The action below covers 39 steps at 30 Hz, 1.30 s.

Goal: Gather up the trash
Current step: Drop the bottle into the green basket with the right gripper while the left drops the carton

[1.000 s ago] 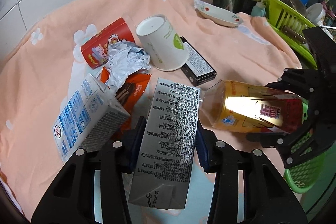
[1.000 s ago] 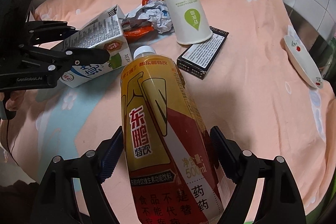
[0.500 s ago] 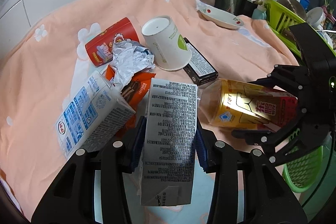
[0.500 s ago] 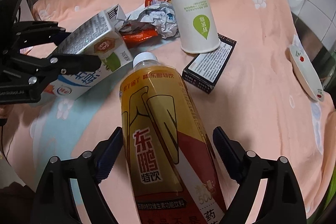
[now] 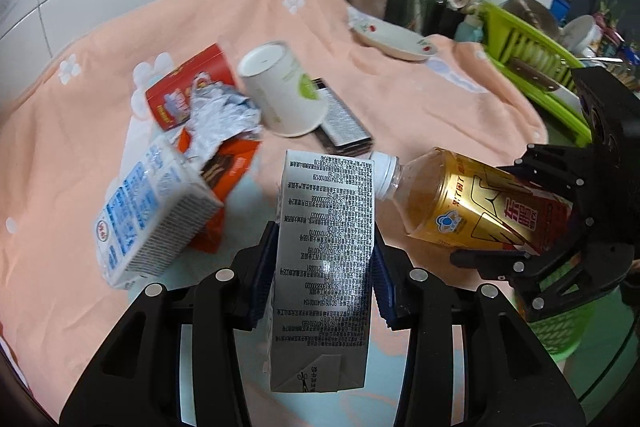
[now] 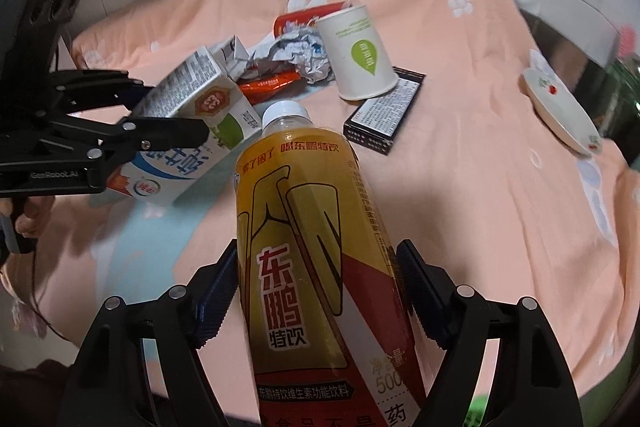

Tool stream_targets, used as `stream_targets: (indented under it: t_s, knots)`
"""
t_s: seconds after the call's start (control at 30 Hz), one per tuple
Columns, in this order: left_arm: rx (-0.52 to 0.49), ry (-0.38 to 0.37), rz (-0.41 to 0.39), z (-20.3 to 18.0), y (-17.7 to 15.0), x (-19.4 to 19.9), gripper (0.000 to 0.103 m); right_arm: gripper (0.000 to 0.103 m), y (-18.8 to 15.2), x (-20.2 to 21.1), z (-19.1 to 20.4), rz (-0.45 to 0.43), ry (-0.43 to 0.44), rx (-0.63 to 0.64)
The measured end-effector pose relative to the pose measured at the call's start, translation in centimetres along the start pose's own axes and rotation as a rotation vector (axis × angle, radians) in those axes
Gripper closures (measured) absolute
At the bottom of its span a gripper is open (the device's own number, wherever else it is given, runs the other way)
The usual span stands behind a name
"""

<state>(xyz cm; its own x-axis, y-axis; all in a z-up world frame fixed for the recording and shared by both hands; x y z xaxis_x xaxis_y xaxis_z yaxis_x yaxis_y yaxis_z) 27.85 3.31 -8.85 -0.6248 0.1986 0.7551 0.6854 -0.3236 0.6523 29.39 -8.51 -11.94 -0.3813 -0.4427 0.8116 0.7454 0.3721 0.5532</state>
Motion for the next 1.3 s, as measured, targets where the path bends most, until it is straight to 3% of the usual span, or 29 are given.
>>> stream_targets:
  t_s: [0.23,0.53,0.87,1.3]
  knots:
    - [-0.049,-0.080,-0.043,-5.5,0.8,1.5,0.060,0.029,-3.8,4.6,-1.4,-0.060,-0.016,-0.083]
    - [-0.113,-0.197,-0.068,-13.1,1.3,1.5,0.060,0.029,-10.7,9.4,-6.1,-0.107,-0.110,-0.236]
    - [-0.179,-0.276,-0.045,-19.2,0.9,0.8,0.060,0.028,-18.1,9.7,-10.7,-0.085,-0.165,-0.425]
    - [-0.219,-0.352,0.002,-24.9,0.6,-0.8,0.060,0.023,-20.0,11.3,-13.4,-0.135,-0.218,-0.498]
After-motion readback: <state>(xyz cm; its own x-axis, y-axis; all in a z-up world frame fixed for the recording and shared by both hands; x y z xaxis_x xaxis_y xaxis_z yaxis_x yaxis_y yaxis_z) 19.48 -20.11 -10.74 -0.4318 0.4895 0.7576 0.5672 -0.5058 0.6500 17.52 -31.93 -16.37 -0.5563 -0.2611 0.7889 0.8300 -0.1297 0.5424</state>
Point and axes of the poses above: each gripper's, at about its wrist camera, not at the fingertips, and x roughly against the way its jaws point, z to its left, y to its top, the point moved 6 cm from there along -x, roughly the way its jaws point, and after that the axes turned 13 degrees about -x, right-handed, at the moved point
